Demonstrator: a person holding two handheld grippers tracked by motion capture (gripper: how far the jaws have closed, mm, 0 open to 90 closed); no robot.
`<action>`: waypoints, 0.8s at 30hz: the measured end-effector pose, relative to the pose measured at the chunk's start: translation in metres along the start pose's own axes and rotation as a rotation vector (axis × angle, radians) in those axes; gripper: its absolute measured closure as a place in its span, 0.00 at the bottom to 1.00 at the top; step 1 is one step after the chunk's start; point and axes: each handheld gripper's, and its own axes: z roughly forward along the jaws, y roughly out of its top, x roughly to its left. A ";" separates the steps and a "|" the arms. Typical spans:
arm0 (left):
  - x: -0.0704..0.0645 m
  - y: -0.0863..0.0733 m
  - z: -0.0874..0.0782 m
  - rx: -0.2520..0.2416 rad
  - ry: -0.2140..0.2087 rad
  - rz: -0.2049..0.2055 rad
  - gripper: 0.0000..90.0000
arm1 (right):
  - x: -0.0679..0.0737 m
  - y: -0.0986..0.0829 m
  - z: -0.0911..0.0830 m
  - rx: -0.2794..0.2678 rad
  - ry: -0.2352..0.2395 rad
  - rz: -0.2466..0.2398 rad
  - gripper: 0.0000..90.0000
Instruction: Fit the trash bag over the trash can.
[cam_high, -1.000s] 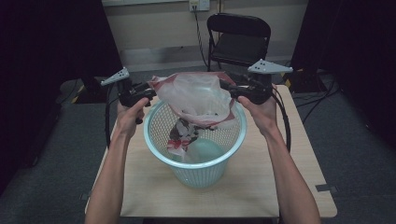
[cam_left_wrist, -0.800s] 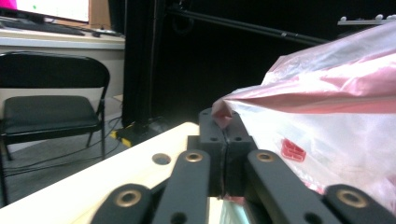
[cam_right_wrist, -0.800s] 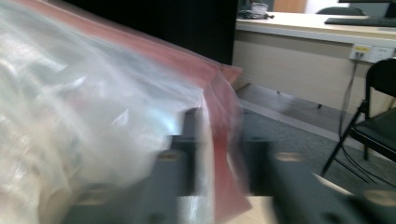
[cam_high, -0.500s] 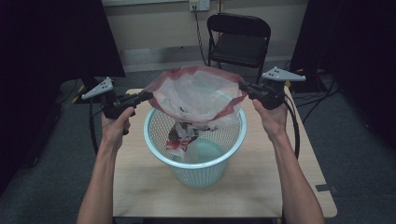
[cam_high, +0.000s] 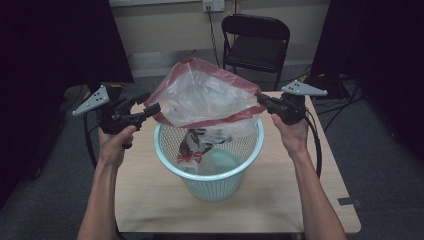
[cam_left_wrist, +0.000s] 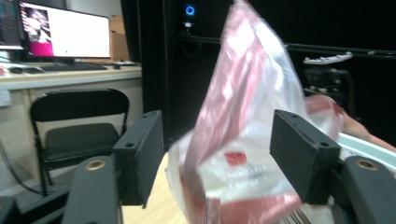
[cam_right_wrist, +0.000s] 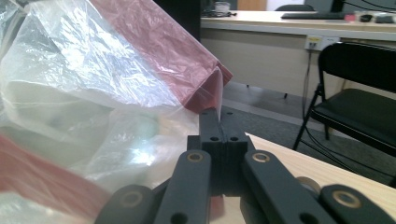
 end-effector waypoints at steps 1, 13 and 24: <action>0.002 0.002 0.002 -0.001 0.009 0.005 0.36 | 0.002 0.000 0.000 0.001 0.009 -0.006 1.00; 0.017 -0.024 0.015 0.080 -0.061 -0.041 1.00 | 0.020 0.003 -0.024 -0.064 0.049 -0.056 0.53; 0.027 -0.028 0.020 0.136 -0.062 -0.052 1.00 | 0.016 0.020 0.012 -0.039 0.200 -0.021 0.75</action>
